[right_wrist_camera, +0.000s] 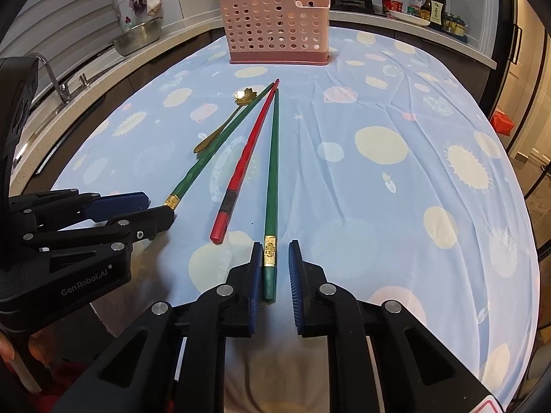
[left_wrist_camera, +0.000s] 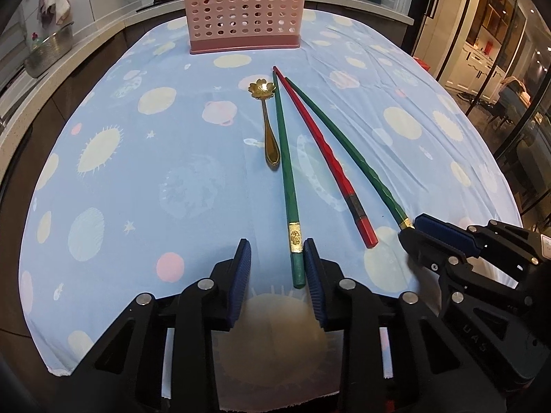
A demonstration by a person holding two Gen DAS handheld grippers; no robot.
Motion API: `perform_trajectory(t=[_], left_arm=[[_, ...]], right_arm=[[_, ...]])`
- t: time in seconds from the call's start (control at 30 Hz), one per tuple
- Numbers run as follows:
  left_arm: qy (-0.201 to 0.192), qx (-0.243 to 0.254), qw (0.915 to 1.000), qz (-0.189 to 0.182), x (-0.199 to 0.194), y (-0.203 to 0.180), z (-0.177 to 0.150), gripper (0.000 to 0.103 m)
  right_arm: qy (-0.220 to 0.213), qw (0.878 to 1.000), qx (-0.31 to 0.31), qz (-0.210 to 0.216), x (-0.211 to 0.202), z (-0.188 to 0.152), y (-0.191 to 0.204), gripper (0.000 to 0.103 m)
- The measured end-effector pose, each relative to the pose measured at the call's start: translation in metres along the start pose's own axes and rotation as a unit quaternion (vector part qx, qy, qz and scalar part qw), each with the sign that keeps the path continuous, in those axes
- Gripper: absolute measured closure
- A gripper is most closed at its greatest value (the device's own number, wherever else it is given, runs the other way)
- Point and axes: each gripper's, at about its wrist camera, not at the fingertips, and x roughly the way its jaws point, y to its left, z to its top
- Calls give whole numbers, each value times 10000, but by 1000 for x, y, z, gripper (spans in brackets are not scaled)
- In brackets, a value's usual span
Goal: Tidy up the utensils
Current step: 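Close the left gripper on a green chopstick while the right gripper closes on the other green chopstick, then lift both green chopsticks and lower them into the pink caddy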
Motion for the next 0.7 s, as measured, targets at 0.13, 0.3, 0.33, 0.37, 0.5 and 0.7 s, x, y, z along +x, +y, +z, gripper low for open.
perform_trajectory(t=[0.13, 0.3, 0.33, 0.37, 0.5, 0.7], left_arm=[[8, 57, 9999, -122, 0, -3, 0, 91], [56, 26, 9994, -342, -2, -3, 1, 95], [57, -3, 9993, -371, -4, -3, 1, 95], [44, -14, 9993, -382, -6, -2, 1, 95], [-119, -68, 9990, -422, -21, 1, 6, 95], [-489, -157, 9975, -477, -51, 9, 24, 95]], right_arm=[[-8, 10000, 28, 19, 0, -1, -1, 95], [6, 10000, 48, 65, -3, 0, -2, 96], [6, 9999, 60, 88, -4, 0, -3, 96], [4, 9999, 76, 118, -5, 0, -3, 96], [-118, 9997, 109, 167, -18, 4, -5, 96], [-546, 9981, 170, 213, -49, 28, -14, 96]])
